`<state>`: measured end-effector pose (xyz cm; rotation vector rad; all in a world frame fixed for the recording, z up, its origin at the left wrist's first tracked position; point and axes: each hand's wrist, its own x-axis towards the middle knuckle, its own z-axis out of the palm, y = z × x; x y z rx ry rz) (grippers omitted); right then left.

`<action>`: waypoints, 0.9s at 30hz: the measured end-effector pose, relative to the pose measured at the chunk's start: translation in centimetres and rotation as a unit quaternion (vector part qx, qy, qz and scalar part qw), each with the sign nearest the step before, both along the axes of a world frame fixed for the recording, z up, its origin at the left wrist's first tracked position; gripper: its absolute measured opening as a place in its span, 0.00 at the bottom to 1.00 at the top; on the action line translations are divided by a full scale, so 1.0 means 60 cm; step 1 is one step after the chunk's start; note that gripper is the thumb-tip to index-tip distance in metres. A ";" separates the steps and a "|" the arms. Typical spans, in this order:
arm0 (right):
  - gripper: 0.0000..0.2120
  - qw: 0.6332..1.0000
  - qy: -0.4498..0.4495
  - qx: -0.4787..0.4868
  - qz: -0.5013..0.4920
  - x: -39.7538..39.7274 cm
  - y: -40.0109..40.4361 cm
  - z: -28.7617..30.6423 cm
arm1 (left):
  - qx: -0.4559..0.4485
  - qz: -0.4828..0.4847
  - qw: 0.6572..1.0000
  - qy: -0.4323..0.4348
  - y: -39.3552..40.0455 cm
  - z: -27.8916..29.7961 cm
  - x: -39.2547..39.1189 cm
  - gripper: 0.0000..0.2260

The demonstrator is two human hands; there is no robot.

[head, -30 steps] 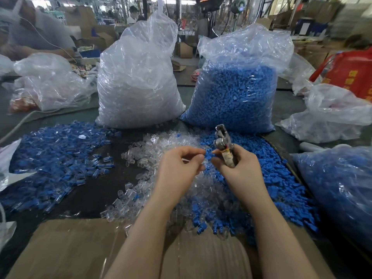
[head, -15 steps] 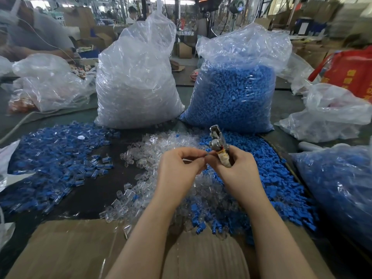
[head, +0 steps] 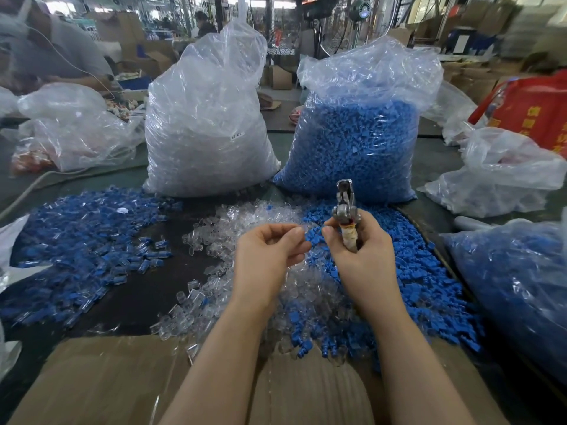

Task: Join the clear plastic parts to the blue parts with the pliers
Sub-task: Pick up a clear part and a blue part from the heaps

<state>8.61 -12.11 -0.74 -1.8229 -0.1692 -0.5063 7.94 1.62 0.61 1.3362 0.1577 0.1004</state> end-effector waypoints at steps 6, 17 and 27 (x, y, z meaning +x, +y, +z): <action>0.06 0.999 -0.012 0.026 0.016 -0.003 0.007 0.002 | -0.038 -0.008 0.999 0.007 -0.011 0.004 -0.003 0.04; 0.05 0.999 -0.016 0.007 -0.047 -0.002 0.009 -0.006 | -0.010 0.031 0.999 -0.043 -0.025 0.012 -0.013 0.04; 0.08 0.999 -0.002 -0.022 -0.030 -0.002 0.009 0.001 | 0.130 0.068 0.982 -0.118 -0.027 0.006 -0.016 0.06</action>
